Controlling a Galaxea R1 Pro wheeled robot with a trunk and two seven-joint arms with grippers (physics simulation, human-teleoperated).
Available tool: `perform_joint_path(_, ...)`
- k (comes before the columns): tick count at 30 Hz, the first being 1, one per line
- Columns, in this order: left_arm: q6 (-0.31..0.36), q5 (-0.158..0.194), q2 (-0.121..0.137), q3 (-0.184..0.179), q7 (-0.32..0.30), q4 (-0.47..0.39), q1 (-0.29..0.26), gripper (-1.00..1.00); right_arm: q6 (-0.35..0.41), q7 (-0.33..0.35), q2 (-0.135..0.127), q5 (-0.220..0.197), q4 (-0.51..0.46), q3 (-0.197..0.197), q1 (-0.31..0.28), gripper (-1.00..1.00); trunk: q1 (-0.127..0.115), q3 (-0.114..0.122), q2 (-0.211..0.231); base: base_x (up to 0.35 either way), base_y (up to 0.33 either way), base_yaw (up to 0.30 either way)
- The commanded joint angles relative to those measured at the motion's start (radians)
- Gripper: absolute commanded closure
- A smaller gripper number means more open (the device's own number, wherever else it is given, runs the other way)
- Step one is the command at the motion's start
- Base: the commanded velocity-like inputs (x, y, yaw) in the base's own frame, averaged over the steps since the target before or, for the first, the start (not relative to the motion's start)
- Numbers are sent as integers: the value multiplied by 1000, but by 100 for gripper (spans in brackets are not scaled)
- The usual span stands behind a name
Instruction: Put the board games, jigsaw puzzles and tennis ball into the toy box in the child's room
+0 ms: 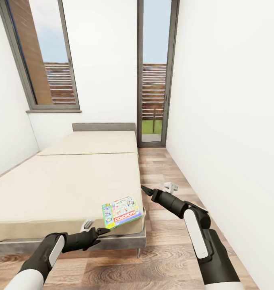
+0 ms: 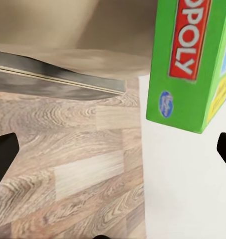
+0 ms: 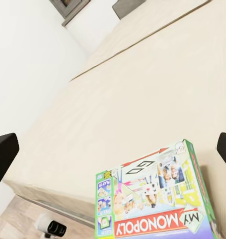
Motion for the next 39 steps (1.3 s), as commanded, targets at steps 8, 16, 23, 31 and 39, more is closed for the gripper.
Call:
perform_joint_path(8,5,0,-10,-8,-3,-1,0,-100,6,7,-9,-1,-1,-8,0,-100,0,-1,0,3,-1,0)
perform_joint_path(16,5,0,-14,-10,-4,-2,0,-100,6,7,-11,-1,-1,-9,0,-100,0,-1,0,0,0,0)
perform_joint_path(23,5,0,-15,-12,-6,-6,0,-100,6,7,-11,-1,-1,-10,0,-100,0,-1,0,0,0,0)
perform_joint_path(31,-26,-1,-14,-24,-63,-9,0,-100,6,7,-11,-1,-1,-10,0,-100,0,-1,0,0,0,0)
perform_joint_path(39,-81,-2,-10,-136,-185,-9,0,-100,6,7,-11,-1,-1,-9,0,-100,0,-1,0,0,0,0)
